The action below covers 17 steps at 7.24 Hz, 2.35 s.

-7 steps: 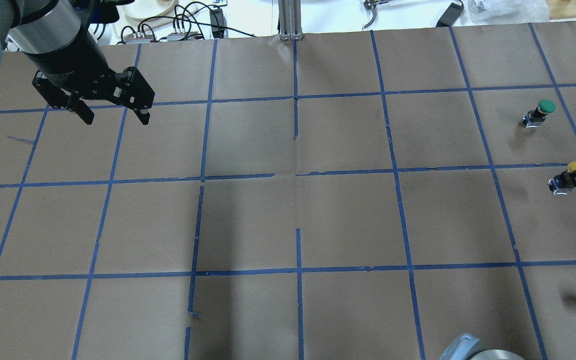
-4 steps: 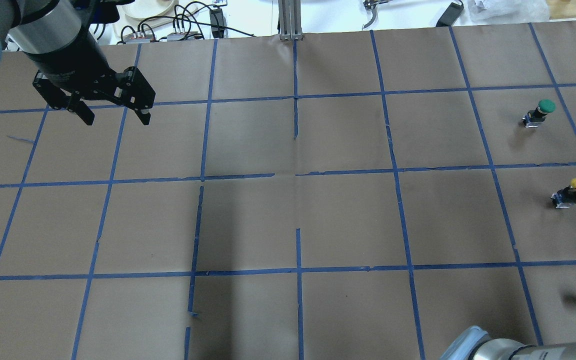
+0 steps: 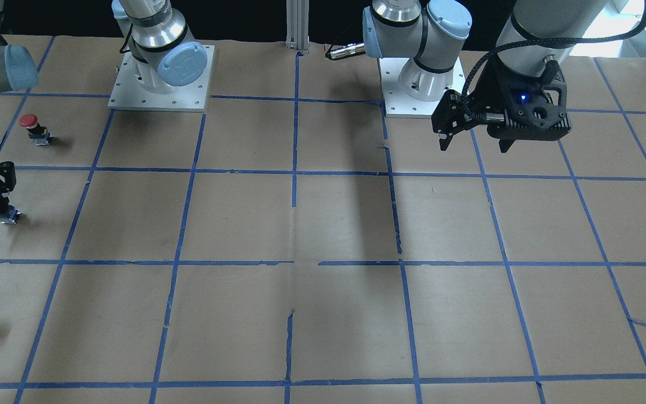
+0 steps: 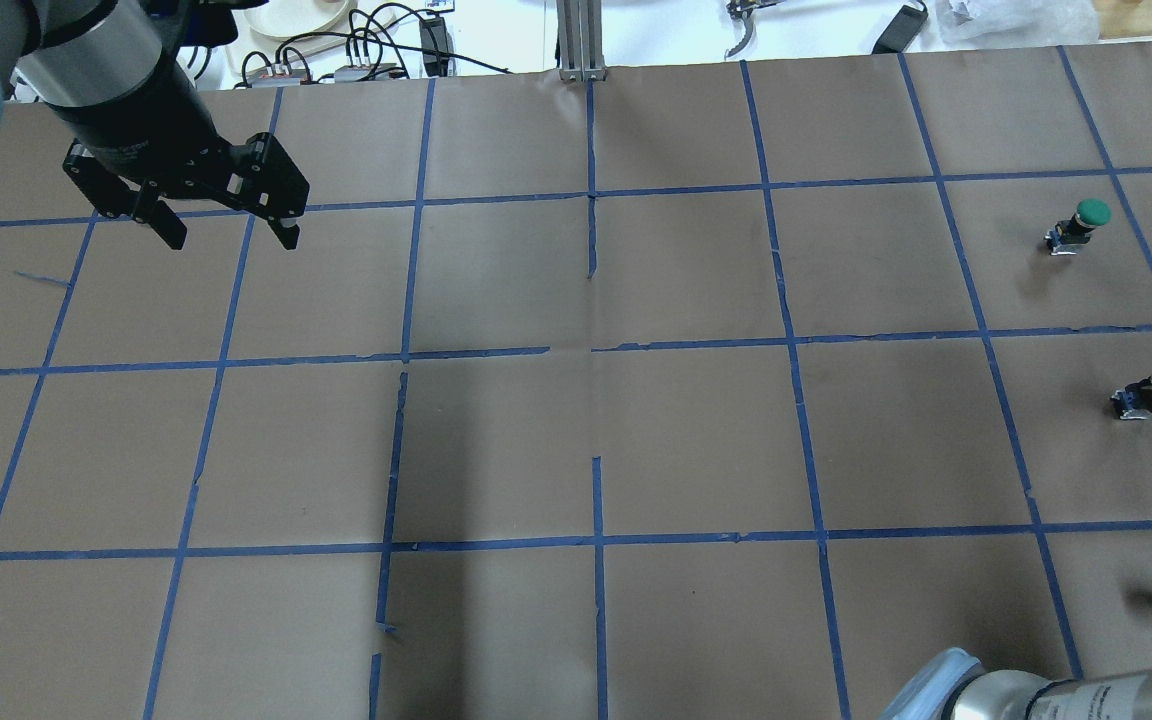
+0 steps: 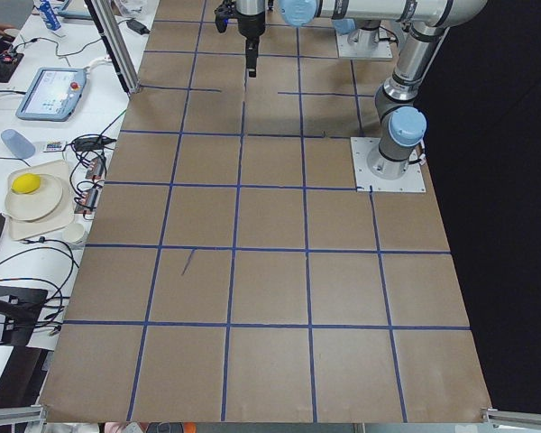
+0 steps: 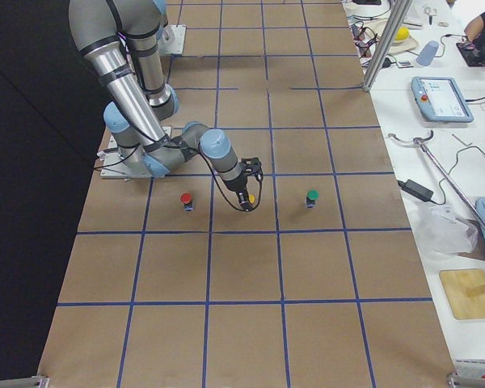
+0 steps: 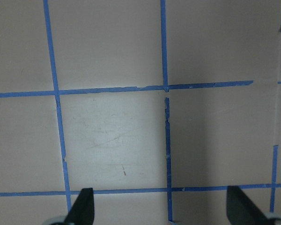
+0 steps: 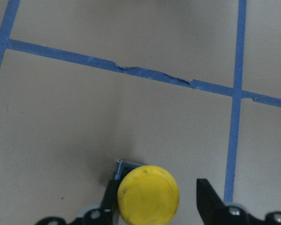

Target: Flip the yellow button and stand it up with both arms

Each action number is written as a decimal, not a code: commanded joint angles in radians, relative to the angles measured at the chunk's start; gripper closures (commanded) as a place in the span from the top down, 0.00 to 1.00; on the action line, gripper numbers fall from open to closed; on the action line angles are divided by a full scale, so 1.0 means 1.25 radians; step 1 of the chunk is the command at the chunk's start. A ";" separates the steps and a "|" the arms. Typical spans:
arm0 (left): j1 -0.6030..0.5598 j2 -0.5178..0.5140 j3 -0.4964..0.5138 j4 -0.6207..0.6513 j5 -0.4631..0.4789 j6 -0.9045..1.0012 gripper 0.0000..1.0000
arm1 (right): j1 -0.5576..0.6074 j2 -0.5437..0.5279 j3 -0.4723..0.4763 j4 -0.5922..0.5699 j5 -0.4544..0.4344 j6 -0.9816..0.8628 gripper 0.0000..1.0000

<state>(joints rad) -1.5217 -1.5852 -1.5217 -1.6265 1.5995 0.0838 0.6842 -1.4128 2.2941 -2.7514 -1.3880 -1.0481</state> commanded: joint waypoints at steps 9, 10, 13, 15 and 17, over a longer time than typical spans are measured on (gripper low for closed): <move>0.005 0.002 0.005 0.004 0.004 0.002 1.00 | 0.387 -0.168 -0.546 0.922 -0.099 0.501 1.00; 0.005 0.003 0.005 0.004 0.004 0.000 1.00 | 0.484 -0.167 -0.570 0.932 -0.129 0.582 1.00; 0.006 0.002 0.005 0.004 0.004 0.002 1.00 | 0.640 -0.160 -0.596 0.957 -0.139 0.800 1.00; 0.006 0.003 0.005 0.004 0.003 0.002 1.00 | 0.644 -0.158 -0.597 0.963 -0.132 0.843 1.00; 0.007 0.004 0.005 0.003 0.003 0.002 1.00 | 0.647 -0.160 -0.599 0.958 -0.127 0.867 1.00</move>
<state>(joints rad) -1.5124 -1.5806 -1.5149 -1.6210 1.6032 0.0859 1.4893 -1.6117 1.5448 -1.5522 -1.5513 0.0194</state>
